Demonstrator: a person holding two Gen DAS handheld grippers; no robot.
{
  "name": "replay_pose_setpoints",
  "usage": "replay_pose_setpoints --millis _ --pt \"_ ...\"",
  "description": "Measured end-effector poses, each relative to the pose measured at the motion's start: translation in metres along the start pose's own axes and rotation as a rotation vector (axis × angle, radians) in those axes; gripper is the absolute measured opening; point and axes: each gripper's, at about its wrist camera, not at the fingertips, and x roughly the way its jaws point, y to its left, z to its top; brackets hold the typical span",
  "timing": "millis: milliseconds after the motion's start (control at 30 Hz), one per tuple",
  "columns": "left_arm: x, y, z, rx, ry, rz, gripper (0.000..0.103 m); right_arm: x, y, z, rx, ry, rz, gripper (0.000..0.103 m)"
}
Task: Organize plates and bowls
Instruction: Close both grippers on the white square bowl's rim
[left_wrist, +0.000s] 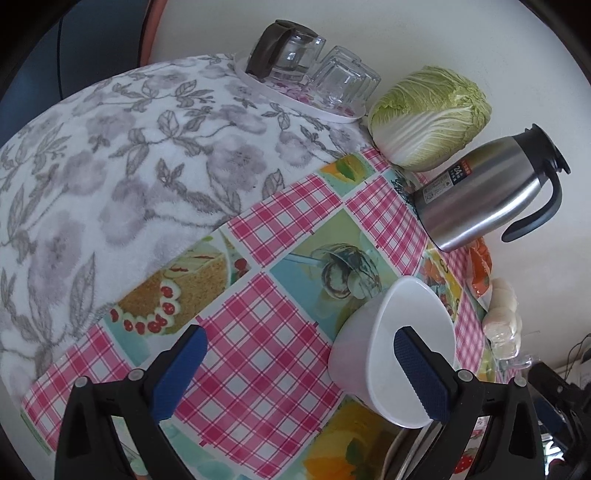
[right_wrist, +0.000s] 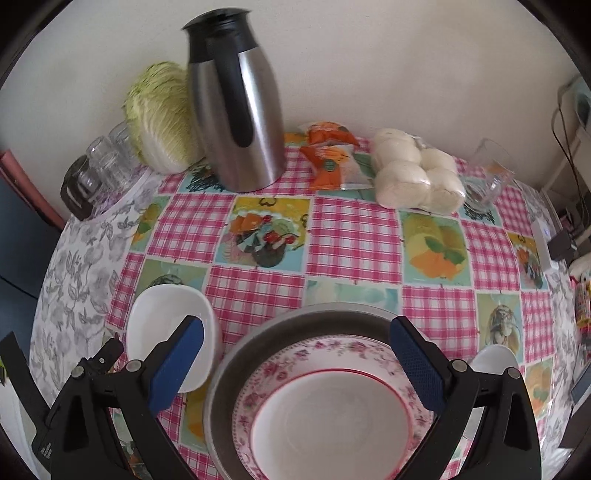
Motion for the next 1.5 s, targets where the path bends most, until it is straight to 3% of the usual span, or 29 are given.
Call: replay_pose_setpoints --millis 300,367,833,933,1167,1500 --pt "0.010 -0.014 -0.003 0.070 0.038 -0.038 0.086 0.028 0.048 -0.007 -0.121 0.026 -0.064 0.093" --pt "0.015 -0.015 -0.004 0.074 0.057 -0.044 0.082 0.036 0.053 -0.008 -0.139 0.051 -0.064 0.071" --pt "0.029 -0.023 -0.009 0.122 0.111 -0.067 0.074 0.065 0.073 -0.018 -0.181 0.112 -0.052 0.025" --pt "0.031 -0.027 -0.011 0.146 0.123 -0.063 0.065 0.068 0.080 -0.019 -0.209 0.113 -0.062 0.017" --pt "0.038 -0.023 -0.013 0.126 0.152 -0.100 0.055 0.079 0.085 -0.018 -0.210 0.131 -0.070 0.012" --pt "0.038 -0.021 -0.013 0.112 0.153 -0.117 0.051 0.090 0.080 -0.017 -0.173 0.146 -0.046 0.012"
